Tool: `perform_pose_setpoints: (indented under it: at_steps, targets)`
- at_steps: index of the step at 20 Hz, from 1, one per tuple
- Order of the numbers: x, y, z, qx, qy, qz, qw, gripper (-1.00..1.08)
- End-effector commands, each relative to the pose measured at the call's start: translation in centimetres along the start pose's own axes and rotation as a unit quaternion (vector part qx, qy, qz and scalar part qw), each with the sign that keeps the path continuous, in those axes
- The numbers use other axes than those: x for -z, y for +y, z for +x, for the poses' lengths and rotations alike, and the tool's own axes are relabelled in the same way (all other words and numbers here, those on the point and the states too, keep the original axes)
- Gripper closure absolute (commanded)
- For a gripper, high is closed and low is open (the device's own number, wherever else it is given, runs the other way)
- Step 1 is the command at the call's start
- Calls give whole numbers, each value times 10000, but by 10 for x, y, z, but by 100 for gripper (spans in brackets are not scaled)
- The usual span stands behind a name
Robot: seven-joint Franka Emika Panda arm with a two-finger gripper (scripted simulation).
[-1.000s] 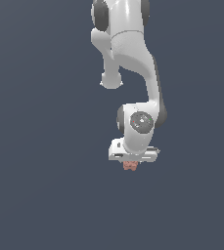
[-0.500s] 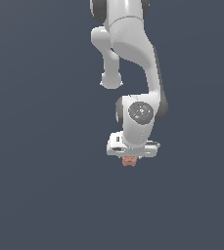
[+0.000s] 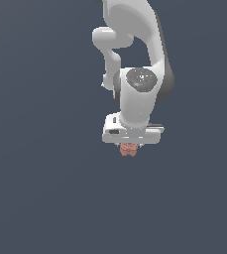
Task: Pick up the object and move it to a goal position.
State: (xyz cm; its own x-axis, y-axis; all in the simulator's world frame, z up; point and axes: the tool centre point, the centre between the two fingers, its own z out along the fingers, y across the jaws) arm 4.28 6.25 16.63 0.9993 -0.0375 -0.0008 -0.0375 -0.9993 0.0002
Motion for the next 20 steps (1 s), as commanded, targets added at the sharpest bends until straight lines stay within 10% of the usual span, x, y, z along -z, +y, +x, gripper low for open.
perform_pose_setpoints:
  at_steps: [1,20]
  targets:
    - [30,6,-6,-1,4,1,10000,108]
    - [225,45,-37,-1,3,4,10000,108]
